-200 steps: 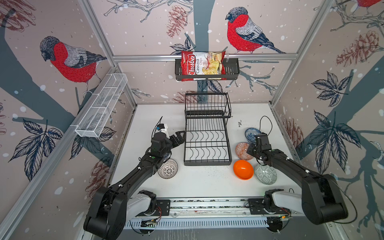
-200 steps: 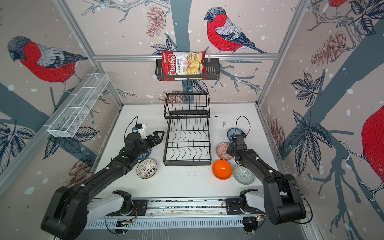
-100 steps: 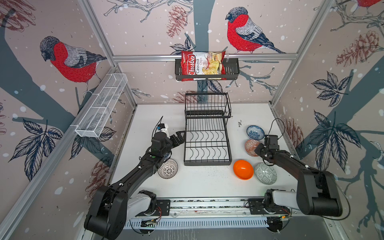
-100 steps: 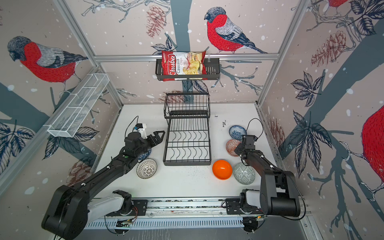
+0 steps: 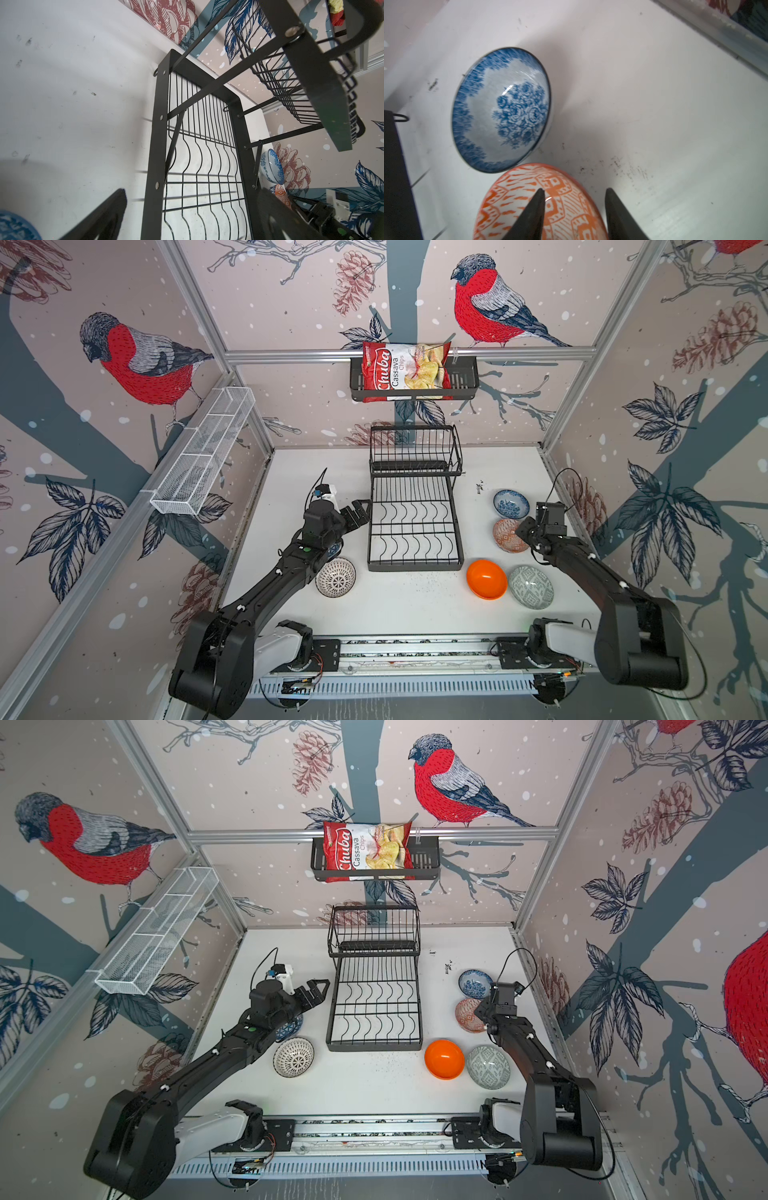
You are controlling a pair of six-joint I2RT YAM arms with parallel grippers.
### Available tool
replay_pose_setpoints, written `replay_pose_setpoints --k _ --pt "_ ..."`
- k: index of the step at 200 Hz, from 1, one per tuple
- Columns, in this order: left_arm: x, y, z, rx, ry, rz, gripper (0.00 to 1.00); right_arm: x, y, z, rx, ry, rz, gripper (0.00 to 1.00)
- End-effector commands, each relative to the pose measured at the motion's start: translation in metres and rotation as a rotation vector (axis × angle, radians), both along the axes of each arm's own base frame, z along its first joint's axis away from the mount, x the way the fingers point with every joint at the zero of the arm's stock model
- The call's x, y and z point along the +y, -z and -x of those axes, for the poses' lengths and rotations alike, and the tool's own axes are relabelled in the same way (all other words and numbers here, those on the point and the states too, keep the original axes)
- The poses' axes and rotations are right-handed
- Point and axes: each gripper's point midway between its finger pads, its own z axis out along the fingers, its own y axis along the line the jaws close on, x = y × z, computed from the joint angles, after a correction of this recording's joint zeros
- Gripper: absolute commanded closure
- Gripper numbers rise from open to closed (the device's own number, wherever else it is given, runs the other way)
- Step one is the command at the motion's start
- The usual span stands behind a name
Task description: Load the bowls into the dish rack
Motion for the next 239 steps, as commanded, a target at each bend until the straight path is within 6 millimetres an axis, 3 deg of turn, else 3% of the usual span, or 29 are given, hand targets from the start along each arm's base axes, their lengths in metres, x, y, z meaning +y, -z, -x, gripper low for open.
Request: replay_pose_setpoints --k 1,24,42,85,102,141,195,239 --pt "0.021 0.013 0.003 0.071 -0.086 -0.1 0.01 0.008 -0.021 -0.002 -0.05 -0.022 0.02 0.33" --pt "0.046 0.024 0.006 0.139 -0.195 -0.202 0.01 0.031 -0.044 -0.008 -0.123 -0.097 0.045 0.14" --pt "0.053 0.029 0.008 0.177 -0.217 -0.251 0.02 0.063 -0.057 -0.014 -0.182 -0.213 0.036 0.0" --pt "0.006 0.035 0.005 0.193 0.013 -0.128 0.03 0.135 -0.062 -0.016 -0.223 -0.429 -0.007 0.0" --pt "-0.011 0.041 0.004 0.209 0.08 -0.071 0.02 0.158 -0.059 -0.013 -0.223 -0.485 -0.031 0.04" --pt "-0.022 0.048 0.003 0.221 0.127 -0.025 0.03 0.196 -0.047 -0.008 -0.209 -0.556 -0.086 0.14" --pt "-0.026 0.055 0.004 0.233 0.15 -0.016 0.03 0.213 -0.015 -0.017 -0.118 -0.541 -0.097 0.28" --pt "-0.032 0.06 0.008 0.242 0.175 0.019 0.03 0.22 0.008 -0.029 -0.047 -0.546 -0.036 0.49"
